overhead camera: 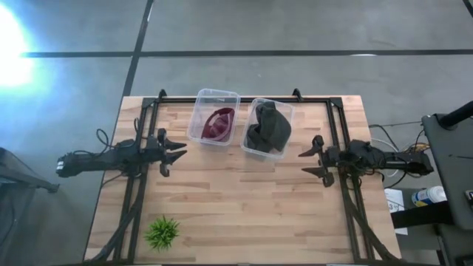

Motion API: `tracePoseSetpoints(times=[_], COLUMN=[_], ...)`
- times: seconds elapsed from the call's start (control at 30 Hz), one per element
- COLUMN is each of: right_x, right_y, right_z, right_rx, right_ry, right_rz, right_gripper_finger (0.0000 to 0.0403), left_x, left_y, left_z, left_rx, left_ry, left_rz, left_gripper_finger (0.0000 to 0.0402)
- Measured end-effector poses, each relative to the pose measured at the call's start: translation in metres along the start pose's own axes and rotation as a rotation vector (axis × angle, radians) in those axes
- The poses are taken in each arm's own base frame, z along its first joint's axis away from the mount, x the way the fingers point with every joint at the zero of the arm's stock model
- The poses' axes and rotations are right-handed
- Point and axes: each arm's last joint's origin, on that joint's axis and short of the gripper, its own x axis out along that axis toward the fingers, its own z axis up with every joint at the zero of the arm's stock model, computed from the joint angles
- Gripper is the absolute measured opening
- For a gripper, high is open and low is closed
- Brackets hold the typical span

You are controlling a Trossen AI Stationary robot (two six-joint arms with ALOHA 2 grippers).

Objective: Pick and place caps into container
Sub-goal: Return to Home Position

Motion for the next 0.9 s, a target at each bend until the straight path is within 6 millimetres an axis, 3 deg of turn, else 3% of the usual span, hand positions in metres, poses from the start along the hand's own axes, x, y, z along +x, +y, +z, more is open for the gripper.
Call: tracePoseSetpoints(times=[0.9], right_x=[0.0018], right_y=[-0.0004], right_z=[-0.0021], right_rx=[0.006], right_ry=[0.027], right_rz=[-0.001], right_gripper_finger=[0.0251], left_x=[0.0], left_y=[0.0], left_z=[0.0002], left_rx=[0.0], left_ry=[-0.001], left_rz=[0.0], left_gripper_finger=[0.0116])
